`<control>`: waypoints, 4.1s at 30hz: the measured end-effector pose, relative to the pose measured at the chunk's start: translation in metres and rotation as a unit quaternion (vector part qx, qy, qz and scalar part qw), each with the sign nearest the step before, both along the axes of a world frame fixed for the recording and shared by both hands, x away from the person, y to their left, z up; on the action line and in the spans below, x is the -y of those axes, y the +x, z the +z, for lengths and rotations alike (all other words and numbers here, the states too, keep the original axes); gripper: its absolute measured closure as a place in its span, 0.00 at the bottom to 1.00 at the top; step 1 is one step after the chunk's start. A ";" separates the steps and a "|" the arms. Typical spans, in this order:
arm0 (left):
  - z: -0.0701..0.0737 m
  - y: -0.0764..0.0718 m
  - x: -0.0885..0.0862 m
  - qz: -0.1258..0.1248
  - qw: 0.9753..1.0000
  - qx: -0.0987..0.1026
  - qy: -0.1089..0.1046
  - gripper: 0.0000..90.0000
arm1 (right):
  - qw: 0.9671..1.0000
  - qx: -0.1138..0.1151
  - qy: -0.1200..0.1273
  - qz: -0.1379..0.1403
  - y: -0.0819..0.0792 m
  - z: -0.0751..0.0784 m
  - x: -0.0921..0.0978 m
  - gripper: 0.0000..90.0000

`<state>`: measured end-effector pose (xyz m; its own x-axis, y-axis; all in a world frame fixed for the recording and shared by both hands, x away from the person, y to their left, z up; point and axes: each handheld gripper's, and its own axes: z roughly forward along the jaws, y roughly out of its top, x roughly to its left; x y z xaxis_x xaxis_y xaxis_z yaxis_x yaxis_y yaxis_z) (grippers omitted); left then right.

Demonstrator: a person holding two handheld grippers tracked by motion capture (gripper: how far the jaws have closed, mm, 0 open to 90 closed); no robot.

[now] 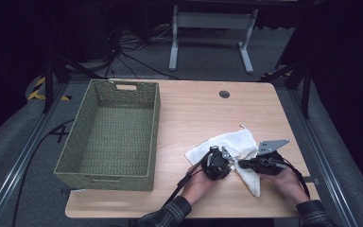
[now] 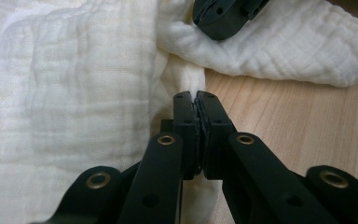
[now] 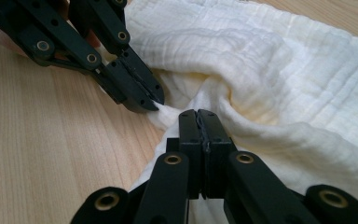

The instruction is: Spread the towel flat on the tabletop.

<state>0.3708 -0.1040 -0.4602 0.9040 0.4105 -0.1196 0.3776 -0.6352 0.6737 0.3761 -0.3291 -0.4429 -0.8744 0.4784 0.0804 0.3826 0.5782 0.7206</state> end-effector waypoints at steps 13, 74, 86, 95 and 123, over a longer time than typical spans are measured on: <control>0.033 -0.002 -0.031 0.002 0.998 -0.013 -0.062 0.97 | 0.999 0.012 0.021 -0.045 0.000 0.014 0.033 1.00; 0.047 -0.001 -0.087 0.094 0.995 0.010 -0.036 0.84 | 0.994 0.028 -0.022 -0.106 -0.010 0.014 0.082 0.80; 0.019 -0.017 -0.043 0.006 1.000 -0.024 0.000 0.95 | 0.999 -0.009 -0.023 -0.030 -0.037 0.006 0.059 0.97; 0.006 -0.005 -0.036 0.017 0.999 -0.021 0.025 0.98 | 0.995 -0.013 -0.074 -0.069 -0.029 -0.004 0.070 1.00; 0.011 -0.048 -0.095 -0.007 0.995 -0.068 0.075 1.00 | 0.997 -0.030 -0.066 0.025 -0.061 -0.006 0.045 1.00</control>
